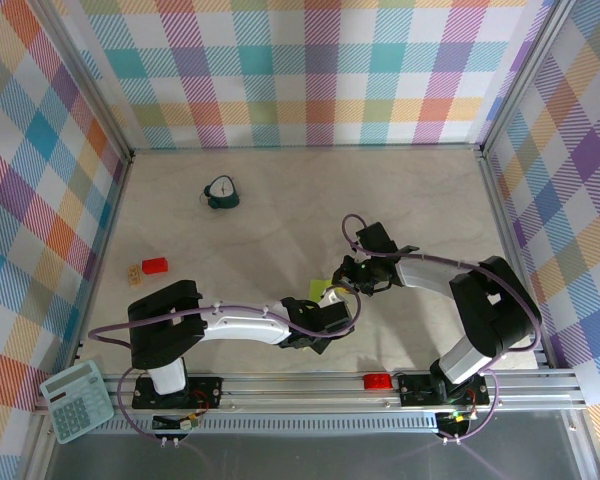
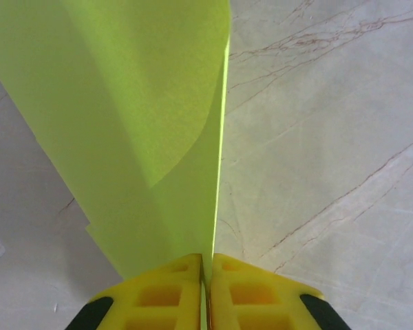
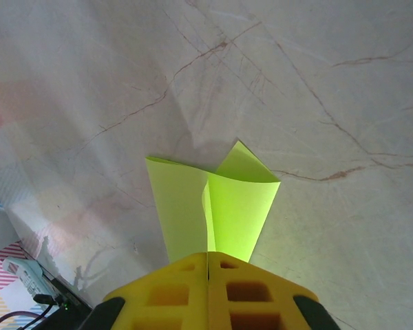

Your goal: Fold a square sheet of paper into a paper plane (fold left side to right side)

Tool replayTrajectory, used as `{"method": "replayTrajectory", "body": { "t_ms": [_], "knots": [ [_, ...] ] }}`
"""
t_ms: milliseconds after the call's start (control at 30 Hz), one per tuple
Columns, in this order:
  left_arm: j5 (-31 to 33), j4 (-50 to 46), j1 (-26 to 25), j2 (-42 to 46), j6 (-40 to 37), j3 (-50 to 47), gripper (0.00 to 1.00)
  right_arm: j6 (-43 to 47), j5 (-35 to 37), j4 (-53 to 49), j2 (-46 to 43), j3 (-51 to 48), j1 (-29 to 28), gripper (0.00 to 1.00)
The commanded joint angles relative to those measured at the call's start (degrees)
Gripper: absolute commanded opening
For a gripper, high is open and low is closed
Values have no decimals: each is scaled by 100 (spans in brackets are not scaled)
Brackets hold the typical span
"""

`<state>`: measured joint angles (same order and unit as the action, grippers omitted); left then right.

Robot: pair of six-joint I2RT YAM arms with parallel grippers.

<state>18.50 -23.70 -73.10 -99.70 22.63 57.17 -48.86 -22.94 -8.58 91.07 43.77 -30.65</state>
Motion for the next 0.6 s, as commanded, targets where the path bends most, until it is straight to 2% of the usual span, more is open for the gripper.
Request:
{"method": "replayTrajectory", "body": {
  "t_ms": [0,167,333,467,567],
  "knots": [
    [-11,41,-55,5,100,-49,7,64,51,-188,-56,33,24,1],
    [41,85,-24,234,149,-174,2,262,254,-564,-555,175,134,15],
    [-176,337,99,527,248,-417,0,518,433,-1081,-1228,160,553,27],
    [-635,721,305,849,266,-690,0,755,521,-1445,-1754,-53,992,33],
    [-1302,1352,621,1107,391,-1007,0,889,420,-1462,-2174,-332,1230,37]
  ]
}}
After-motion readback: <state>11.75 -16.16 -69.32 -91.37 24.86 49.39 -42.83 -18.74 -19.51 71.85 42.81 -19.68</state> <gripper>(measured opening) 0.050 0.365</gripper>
